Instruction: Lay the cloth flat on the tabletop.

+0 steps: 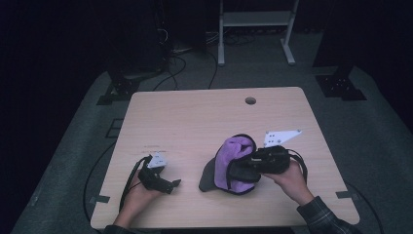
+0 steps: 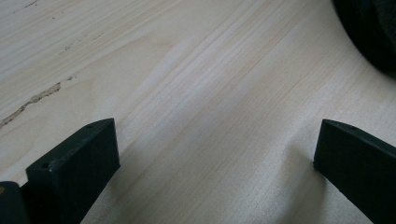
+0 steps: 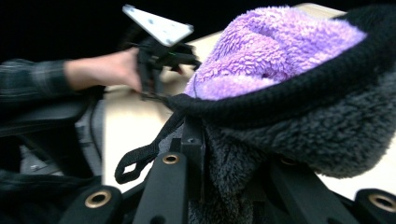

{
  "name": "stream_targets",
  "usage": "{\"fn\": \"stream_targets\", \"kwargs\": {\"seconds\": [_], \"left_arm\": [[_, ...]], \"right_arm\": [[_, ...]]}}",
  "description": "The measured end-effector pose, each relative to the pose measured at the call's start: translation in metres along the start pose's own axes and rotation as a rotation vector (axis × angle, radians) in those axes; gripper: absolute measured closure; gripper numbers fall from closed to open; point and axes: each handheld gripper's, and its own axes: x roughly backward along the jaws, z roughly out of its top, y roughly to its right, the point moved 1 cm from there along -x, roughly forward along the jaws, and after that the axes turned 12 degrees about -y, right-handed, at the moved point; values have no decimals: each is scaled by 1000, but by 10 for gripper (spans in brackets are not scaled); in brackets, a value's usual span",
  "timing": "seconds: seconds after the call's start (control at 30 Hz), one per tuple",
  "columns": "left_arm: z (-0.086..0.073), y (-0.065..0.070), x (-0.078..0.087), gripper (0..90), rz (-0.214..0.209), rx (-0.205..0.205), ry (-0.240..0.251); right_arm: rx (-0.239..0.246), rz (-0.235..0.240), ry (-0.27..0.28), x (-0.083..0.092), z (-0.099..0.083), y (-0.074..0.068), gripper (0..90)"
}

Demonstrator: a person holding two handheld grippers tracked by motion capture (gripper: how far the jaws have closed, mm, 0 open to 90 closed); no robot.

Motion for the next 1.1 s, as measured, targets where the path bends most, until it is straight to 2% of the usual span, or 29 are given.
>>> {"fn": "stream_targets", "kwargs": {"seconds": [0.1, 0.3, 0.4, 0.43, 0.47, 0.63, 0.77, 0.8, 0.87, 0.97, 1.0, 1.1], "left_arm": [[0, 0, 0, 0, 0, 0, 0], [0, 0, 0, 0, -1, 3, 2], [0, 0, 0, 0, 0, 1, 0], [0, 0, 0, 0, 1, 1, 0], [0, 0, 0, 0, 1, 2, 2], [-1, 0, 0, 0, 2, 2, 2], [-1, 0, 0, 0, 2, 1, 1], [-1, 0, 0, 0, 2, 1, 1], [-1, 0, 0, 0, 2, 1, 1], [-1, 0, 0, 0, 2, 1, 1], [-1, 0, 0, 0, 2, 1, 1], [-1, 0, 0, 0, 2, 1, 1]], "right_arm": [[-34, -51, -20, -5, -3, 16, 740], [-133, -171, -70, -22, -13, 57, 684], [-177, -256, -113, -32, -20, 77, 590], [-188, -271, -126, -33, -22, 81, 563], [-207, -299, -143, -34, -28, 89, 509], [-247, -302, -153, -26, -37, 100, 476], [-275, -307, -159, -12, -45, 105, 458], [-279, -300, -145, -3, -47, 106, 421], [-278, -293, -134, 0, -47, 106, 406], [-247, -296, -111, 8, -42, 103, 319], [-228, -326, -120, 9, -38, 100, 291], [-230, -336, -125, 11, -39, 100, 280]]}}
